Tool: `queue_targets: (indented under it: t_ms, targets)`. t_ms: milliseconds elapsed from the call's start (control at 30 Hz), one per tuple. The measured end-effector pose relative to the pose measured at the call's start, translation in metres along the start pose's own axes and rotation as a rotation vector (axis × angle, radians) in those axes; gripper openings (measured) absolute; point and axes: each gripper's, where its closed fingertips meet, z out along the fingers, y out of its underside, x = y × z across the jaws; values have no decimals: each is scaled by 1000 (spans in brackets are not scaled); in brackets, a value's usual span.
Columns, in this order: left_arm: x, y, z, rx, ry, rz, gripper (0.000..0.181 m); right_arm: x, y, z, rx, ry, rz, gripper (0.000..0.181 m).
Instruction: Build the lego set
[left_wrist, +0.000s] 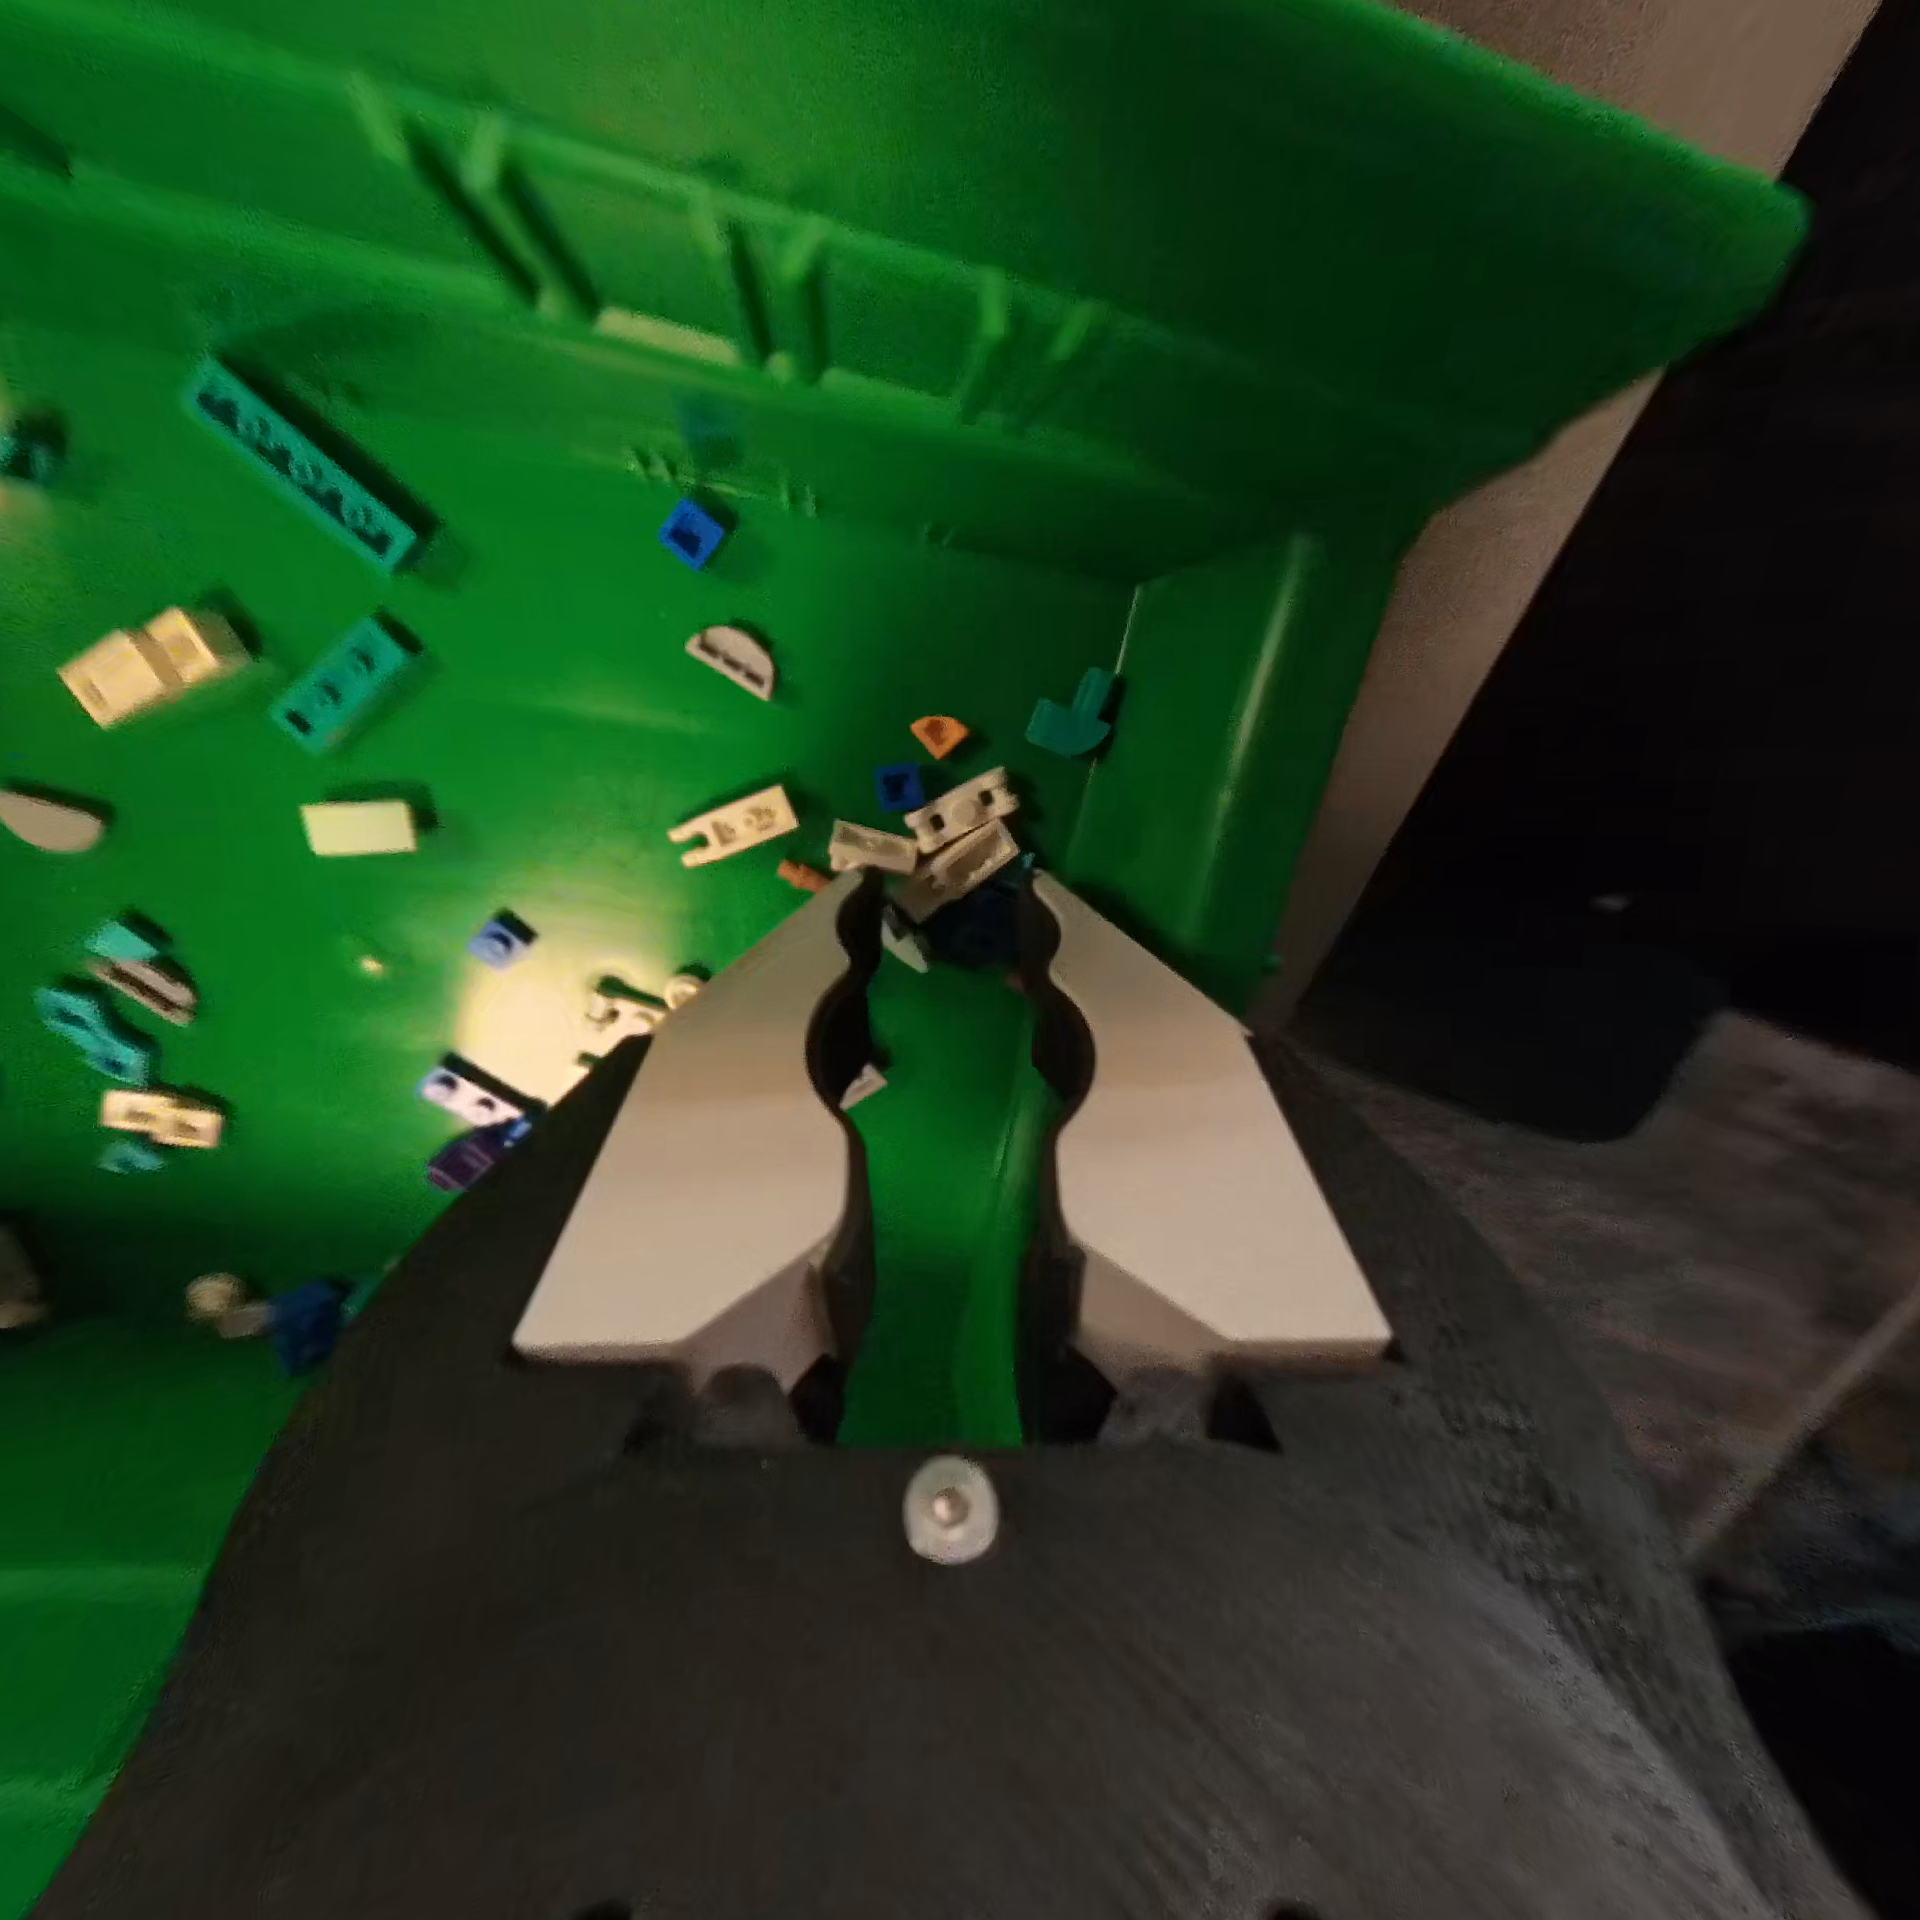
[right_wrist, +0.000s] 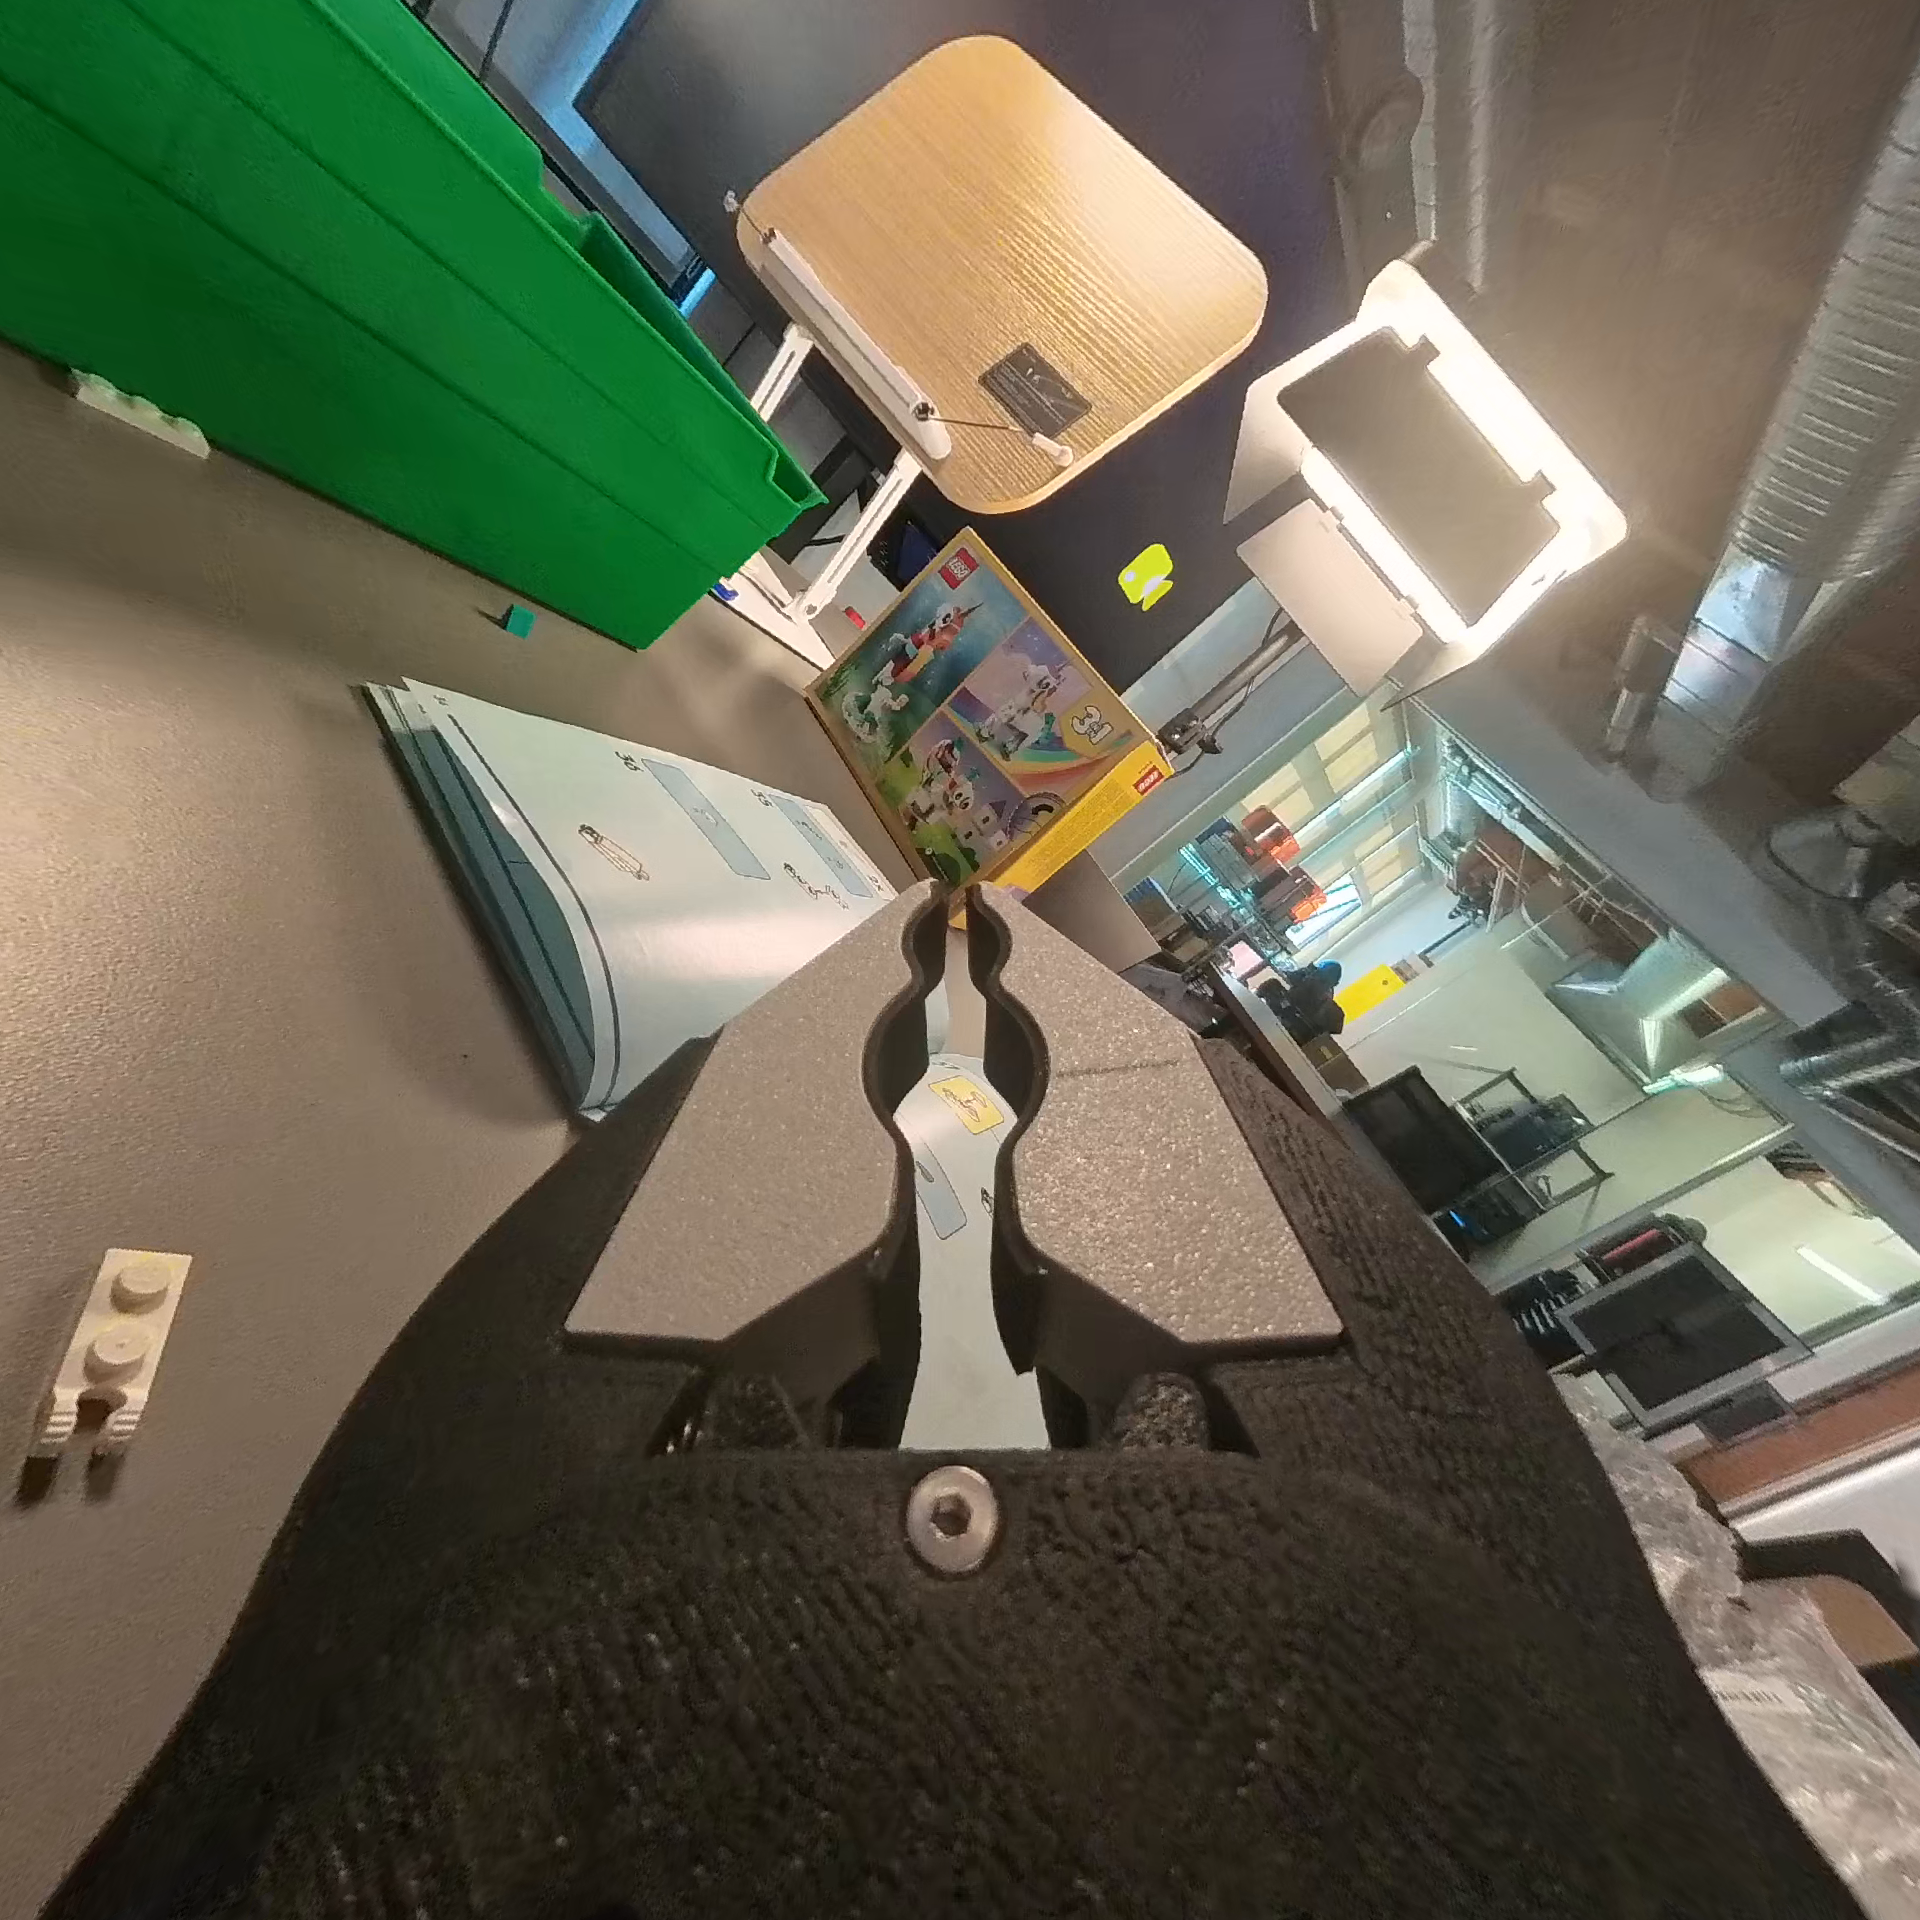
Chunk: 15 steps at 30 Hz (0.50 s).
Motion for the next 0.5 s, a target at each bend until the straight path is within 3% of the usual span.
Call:
queue_targets:
  t_ms: [167, 500]
  targets:
    - [-1, 1, 4, -43, -57, 160, 15, 0, 0, 0, 0, -1, 4, 1]
    - [-15, 10, 2, -105, -113, 214, 8, 1, 0, 0, 4, -1, 11, 1]
